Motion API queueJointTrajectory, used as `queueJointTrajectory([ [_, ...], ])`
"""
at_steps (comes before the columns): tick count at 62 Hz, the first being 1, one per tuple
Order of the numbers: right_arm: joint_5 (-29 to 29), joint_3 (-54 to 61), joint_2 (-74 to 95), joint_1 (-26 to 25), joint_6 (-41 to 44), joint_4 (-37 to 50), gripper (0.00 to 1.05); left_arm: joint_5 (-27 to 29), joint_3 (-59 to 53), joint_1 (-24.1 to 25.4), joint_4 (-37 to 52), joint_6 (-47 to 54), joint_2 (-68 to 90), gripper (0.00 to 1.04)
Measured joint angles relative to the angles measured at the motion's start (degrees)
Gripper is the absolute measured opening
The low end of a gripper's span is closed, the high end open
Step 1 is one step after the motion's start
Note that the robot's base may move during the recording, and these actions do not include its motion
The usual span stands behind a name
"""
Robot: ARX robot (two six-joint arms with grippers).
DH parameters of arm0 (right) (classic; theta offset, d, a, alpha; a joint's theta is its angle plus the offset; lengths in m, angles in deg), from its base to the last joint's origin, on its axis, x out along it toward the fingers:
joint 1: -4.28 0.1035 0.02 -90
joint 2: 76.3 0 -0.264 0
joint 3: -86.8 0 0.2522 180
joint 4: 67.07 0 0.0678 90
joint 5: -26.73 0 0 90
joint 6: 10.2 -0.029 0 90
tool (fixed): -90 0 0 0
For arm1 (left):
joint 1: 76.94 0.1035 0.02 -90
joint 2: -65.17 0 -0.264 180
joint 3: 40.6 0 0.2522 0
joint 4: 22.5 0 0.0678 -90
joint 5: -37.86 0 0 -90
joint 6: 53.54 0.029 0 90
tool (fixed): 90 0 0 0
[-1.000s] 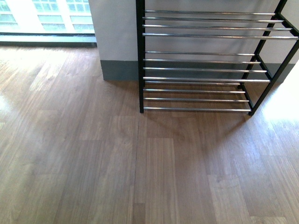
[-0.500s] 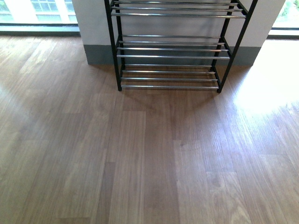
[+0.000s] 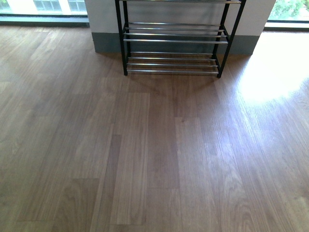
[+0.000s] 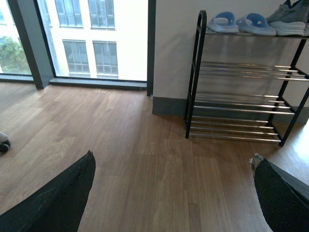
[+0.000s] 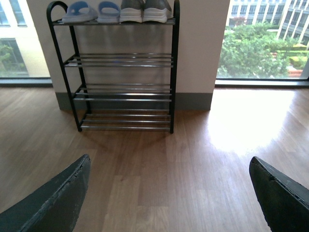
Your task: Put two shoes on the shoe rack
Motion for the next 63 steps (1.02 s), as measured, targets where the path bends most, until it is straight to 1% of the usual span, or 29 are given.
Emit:
queueJointTrajectory([
  [63, 0.0, 0.0, -0.07, 0.0, -0.02, 0.0, 0.96, 0.11, 0.0, 0.02, 0.0, 0.0, 0.0, 0.95],
])
